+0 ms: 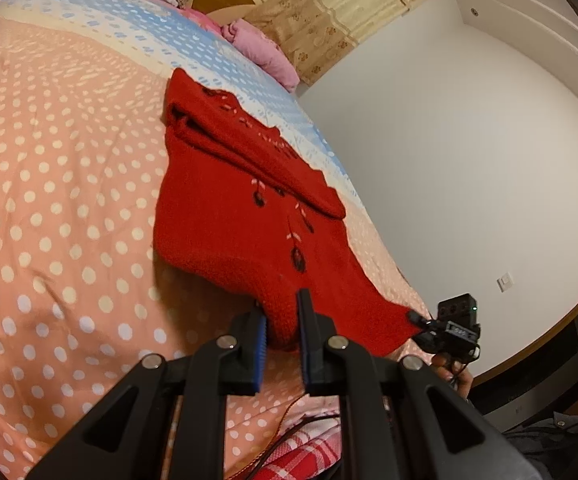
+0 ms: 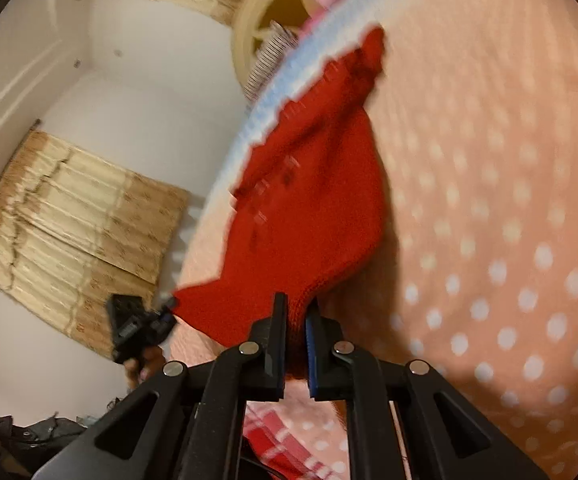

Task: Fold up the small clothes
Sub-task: 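Lift the hem with both grippers and fold it over toward the collar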

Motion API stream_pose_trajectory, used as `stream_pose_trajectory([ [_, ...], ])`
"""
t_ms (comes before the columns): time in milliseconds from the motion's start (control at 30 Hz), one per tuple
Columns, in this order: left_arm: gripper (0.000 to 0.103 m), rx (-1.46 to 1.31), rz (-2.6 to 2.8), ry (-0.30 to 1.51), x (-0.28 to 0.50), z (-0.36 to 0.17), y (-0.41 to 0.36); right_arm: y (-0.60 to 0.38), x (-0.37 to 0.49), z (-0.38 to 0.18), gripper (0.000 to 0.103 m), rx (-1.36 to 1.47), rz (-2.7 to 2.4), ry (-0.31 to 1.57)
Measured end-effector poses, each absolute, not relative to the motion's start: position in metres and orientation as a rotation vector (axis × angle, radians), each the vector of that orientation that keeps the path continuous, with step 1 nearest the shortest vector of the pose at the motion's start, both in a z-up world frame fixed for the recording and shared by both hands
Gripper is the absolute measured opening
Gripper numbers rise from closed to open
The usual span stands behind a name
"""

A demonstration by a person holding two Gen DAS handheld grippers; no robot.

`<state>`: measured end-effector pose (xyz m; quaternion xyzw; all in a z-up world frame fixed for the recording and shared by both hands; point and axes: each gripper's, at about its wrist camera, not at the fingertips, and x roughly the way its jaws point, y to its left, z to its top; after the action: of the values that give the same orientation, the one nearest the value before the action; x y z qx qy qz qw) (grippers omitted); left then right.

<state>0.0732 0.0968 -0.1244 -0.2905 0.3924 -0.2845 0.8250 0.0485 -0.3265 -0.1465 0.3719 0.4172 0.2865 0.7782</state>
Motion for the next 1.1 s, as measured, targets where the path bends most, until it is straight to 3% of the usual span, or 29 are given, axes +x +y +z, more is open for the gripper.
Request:
stream_pose_trajectory([
  [200, 0.014, -0.616, -0.616, 0.766, 0.085, -0.1, 0.097, -0.337, 0.06, -0.106, 0.007, 0.806, 0.648, 0.785],
  [1100, 0.014, -0.63, -0.562, 0.578, 0.209, -0.031, 0.096, -0.328, 0.177, 0.0, 0.007, 0.739, 0.644, 0.573],
])
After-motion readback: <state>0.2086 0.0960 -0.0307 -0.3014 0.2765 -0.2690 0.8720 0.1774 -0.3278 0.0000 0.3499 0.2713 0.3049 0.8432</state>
